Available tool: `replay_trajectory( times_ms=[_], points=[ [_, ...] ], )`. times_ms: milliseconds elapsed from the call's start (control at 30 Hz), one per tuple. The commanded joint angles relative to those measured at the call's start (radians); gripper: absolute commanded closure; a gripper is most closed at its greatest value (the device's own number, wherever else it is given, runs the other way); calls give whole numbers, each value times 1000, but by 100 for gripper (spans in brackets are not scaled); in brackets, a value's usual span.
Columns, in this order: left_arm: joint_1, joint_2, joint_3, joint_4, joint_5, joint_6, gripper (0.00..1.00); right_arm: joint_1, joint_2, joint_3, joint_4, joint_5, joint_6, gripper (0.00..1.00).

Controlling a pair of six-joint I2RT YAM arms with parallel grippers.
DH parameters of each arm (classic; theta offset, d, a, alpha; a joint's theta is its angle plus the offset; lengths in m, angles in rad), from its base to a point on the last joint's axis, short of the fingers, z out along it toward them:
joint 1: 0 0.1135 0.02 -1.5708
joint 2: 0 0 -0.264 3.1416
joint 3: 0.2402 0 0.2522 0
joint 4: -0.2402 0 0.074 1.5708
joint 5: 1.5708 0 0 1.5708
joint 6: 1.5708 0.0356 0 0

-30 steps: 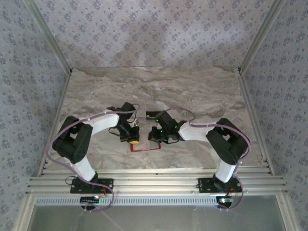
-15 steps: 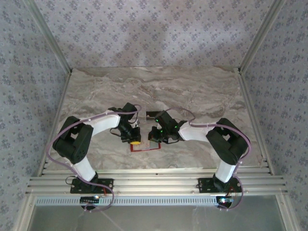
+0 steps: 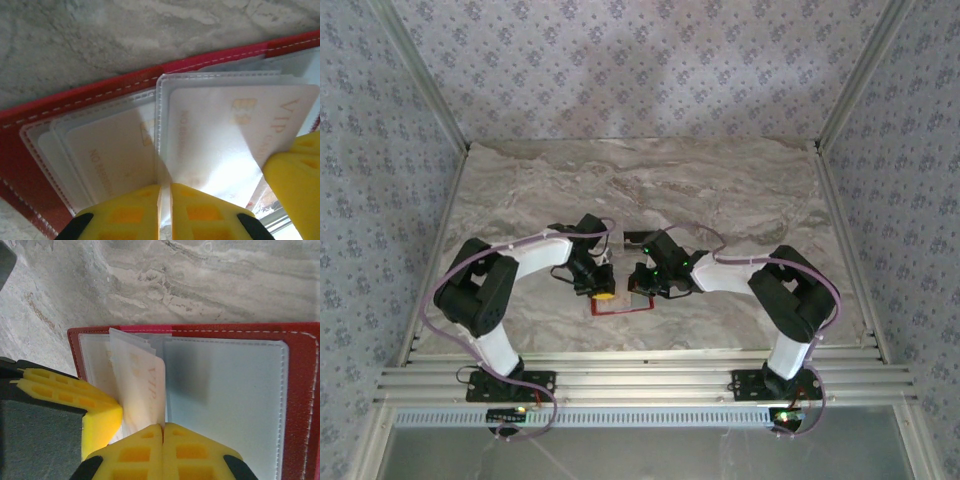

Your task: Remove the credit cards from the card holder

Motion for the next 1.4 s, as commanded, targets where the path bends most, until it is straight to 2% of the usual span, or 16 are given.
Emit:
replay_trajectory(
  times_ms=[0, 67, 133, 267, 533, 800, 967, 1133, 1367],
  points=[
    [-10, 22, 8, -10, 7, 3, 88, 4, 15, -13, -14, 1, 8, 96],
    [-13, 25, 10, -23, -19, 6, 89, 6, 15, -17, -7, -1, 10, 94],
    [-17, 29, 13, -38, -46, 11, 91, 7, 14, -20, 5, -2, 14, 87],
    [-24, 38, 12, -38, -67, 14, 94, 6, 19, -44, 83, -25, 37, 84],
    [-29, 45, 21, -85, -82, 19, 96, 5, 25, -100, 200, -39, 82, 91],
    [-29, 53, 34, -145, -171, 36, 96, -14, -20, -142, 188, -6, 75, 87],
    [-30, 57, 33, -153, -176, 37, 96, -22, -19, -193, 335, -46, 116, 87],
    [-30, 60, 39, -159, -176, 38, 96, -24, -3, -221, 459, -72, 156, 93],
    [-30, 62, 45, -181, -197, 41, 96, -36, -35, -247, 382, -27, 146, 95]
  ],
)
